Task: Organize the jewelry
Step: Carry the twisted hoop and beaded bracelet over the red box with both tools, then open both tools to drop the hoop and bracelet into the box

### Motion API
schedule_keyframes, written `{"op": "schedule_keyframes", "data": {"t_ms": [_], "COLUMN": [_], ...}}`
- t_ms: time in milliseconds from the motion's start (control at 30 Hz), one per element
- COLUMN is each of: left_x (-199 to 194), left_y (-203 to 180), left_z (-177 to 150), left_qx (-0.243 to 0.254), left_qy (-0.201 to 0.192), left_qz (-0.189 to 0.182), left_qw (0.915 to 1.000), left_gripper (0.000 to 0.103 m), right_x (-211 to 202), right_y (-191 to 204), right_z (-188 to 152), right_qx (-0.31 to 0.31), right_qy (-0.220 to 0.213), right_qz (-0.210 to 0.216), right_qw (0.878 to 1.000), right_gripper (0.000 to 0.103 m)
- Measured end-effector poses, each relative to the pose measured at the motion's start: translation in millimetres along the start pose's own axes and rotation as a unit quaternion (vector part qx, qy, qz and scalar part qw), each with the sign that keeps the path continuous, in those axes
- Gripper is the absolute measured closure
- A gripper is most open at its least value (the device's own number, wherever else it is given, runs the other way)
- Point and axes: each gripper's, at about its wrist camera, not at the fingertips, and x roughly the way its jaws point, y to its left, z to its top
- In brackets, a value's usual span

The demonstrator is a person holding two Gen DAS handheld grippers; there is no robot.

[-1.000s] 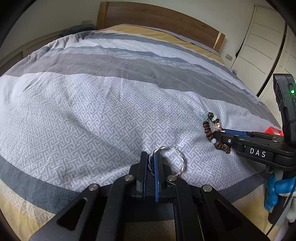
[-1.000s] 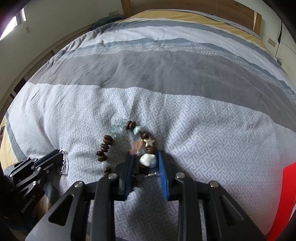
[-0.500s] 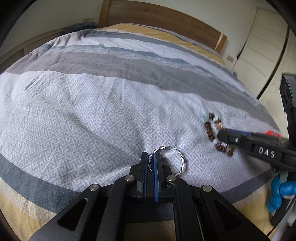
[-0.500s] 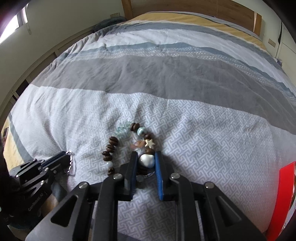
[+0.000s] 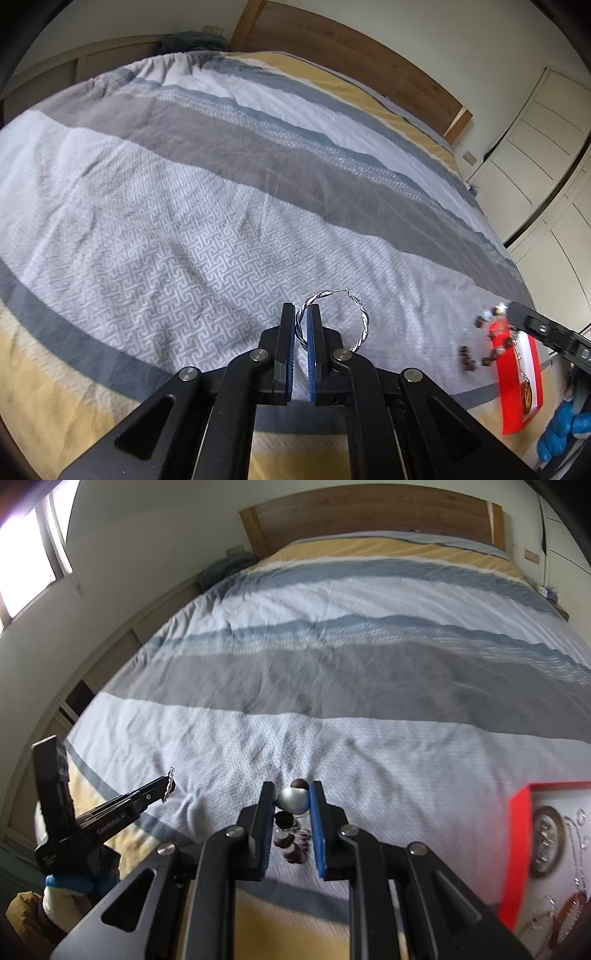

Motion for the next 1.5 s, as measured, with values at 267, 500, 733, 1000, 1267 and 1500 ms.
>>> {"op": "schedule_keyframes", "data": {"t_ms": [267, 500, 733, 1000, 1267, 1500], "left_x": [-41.2, -51.3, -21.9, 25.0, 58.6, 81.8], "left_y": [-54.2, -140.7, -239.9, -330.7, -376.4, -377.0], "left_z": [0.5, -8.0, -36.9, -88.1, -142.0, -162.4], "left_qx": [0.038, 0.086, 0.142, 0.217, 0.270, 0.284], "left_qy": [-0.010, -0.010, 0.020, 0.085, 0.139, 0.165], "left_qz": [0.018, -0.019, -0.071, -0.098, -0.085, -0.039], "left_qw": [0.9991, 0.9961, 0.9871, 0.9676, 0.9489, 0.9436], "left_gripper": [0.098, 0.098, 0.098, 0.097, 0.097, 0.097], "right_x": [-85.3, -158.9, -194.7, -185.0, -162.0, -144.3], "right_y": [-37.7, -89.9, -154.0, -223.1, -266.1, -281.9], "right_z": [-9.2, -17.5, -28.4, -58.6, -105.7, -135.3], "right_qx": [0.027, 0.047, 0.073, 0.125, 0.159, 0.162], "right_qy": [-0.046, -0.080, -0.084, -0.062, -0.015, 0.025], "right_qz": [-0.012, -0.044, -0.076, -0.092, -0.098, -0.103], "right_qw": [0.999, 0.995, 0.991, 0.986, 0.982, 0.981], "right_gripper": [0.086, 0.086, 0.086, 0.086, 0.086, 0.086]}}
